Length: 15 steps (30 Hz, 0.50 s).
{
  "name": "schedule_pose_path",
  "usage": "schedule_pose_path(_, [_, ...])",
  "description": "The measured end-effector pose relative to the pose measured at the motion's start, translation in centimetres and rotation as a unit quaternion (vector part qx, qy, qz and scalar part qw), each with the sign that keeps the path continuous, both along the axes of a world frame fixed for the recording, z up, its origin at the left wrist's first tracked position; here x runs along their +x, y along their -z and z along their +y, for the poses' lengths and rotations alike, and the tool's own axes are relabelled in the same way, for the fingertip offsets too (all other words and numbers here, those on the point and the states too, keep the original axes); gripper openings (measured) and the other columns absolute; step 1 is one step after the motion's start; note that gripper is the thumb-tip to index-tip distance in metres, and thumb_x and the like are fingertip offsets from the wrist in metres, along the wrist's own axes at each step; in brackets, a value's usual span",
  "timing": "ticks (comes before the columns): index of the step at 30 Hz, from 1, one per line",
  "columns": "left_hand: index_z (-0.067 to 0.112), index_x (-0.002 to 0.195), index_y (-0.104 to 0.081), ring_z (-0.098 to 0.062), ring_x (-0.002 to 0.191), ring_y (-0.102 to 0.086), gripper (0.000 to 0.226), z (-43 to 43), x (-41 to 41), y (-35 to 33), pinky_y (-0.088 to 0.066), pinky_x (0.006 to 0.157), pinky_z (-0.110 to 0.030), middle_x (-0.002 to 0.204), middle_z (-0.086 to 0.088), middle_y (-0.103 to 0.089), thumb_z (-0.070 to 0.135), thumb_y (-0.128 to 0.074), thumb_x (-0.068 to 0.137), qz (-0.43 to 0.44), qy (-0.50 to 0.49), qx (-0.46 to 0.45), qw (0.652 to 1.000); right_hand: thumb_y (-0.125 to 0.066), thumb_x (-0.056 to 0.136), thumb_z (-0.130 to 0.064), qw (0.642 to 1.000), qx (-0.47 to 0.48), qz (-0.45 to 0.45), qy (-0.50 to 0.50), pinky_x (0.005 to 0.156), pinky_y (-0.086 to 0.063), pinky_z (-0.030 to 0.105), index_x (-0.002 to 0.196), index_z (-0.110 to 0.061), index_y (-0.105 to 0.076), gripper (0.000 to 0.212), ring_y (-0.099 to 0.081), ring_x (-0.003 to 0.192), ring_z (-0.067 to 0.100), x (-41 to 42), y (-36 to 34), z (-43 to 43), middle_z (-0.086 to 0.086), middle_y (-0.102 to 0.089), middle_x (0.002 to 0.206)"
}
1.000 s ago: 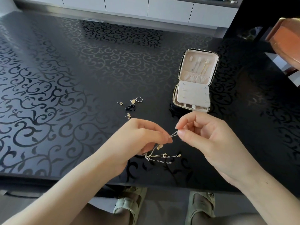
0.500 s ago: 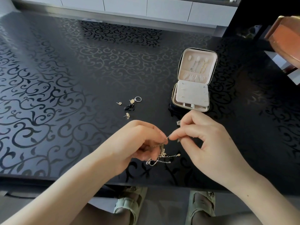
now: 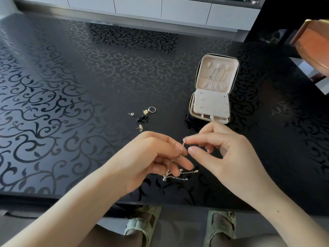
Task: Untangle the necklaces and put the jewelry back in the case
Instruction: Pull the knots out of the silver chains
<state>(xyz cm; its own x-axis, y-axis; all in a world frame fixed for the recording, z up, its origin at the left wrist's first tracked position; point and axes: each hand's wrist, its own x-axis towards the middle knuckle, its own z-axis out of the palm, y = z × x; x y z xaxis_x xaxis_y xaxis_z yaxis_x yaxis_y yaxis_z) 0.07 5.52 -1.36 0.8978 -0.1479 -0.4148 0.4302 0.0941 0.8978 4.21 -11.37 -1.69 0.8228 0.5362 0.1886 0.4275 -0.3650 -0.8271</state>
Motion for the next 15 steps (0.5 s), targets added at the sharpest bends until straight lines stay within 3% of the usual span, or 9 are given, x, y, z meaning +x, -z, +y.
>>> schedule_pose_path(4, [0.006, 0.078, -0.059, -0.017, 0.049, -0.051, 0.016, -0.14, 0.11, -0.02, -0.035, 0.048, -0.021, 0.075, -0.018, -0.071, -0.004, -0.047, 0.082, -0.001, -0.012, -0.004, 1.0, -0.066, 0.072, -0.024, 1.0, 0.009, 0.017, -0.007, 0.071, -0.043, 0.013, 0.09, -0.038, -0.071, 0.023, -0.053, 0.076, 0.006, 0.0, 0.03, 0.08, -0.013, -0.056, 0.083])
schedule_pose_path(8, [0.005, 0.084, -0.047, -0.02, 0.048, -0.033, 0.015, -0.48, 0.16, -0.16, -0.016, 0.054, -0.032, 0.057, -0.019, -0.059, -0.006, -0.041, 0.075, 0.007, -0.035, -0.04, 0.999, -0.067, 0.072, -0.024, 1.0, 0.002, 0.012, -0.02, 0.071, -0.041, 0.013, 0.092, -0.04, -0.071, 0.026, -0.051, 0.074, 0.006, 0.07, 0.22, 0.09, -0.015, -0.053, 0.081])
schedule_pose_path(11, [0.008, 0.091, -0.043, -0.018, 0.048, -0.033, 0.031, -0.36, 0.04, 0.01, -0.021, 0.055, -0.03, 0.052, -0.014, -0.051, 0.002, -0.044, 0.061, 0.012, -0.034, -0.078, 0.996, -0.067, 0.074, -0.026, 1.0, -0.005, 0.004, -0.03, 0.069, -0.042, 0.014, 0.093, -0.04, -0.071, 0.024, -0.051, 0.074, 0.008, -0.09, 0.34, 0.23, -0.015, -0.052, 0.08])
schedule_pose_path(15, [0.01, 0.094, -0.042, -0.018, 0.05, -0.028, 0.039, -0.35, -0.07, 0.14, -0.019, 0.056, -0.031, 0.05, -0.011, -0.045, 0.005, -0.043, 0.056, 0.012, -0.037, -0.083, 0.996, -0.066, 0.076, -0.027, 1.0, -0.001, -0.005, -0.03, 0.067, -0.044, 0.018, 0.089, -0.039, -0.072, 0.019, -0.052, 0.073, 0.009, -0.27, 0.33, 0.42, -0.014, -0.054, 0.079])
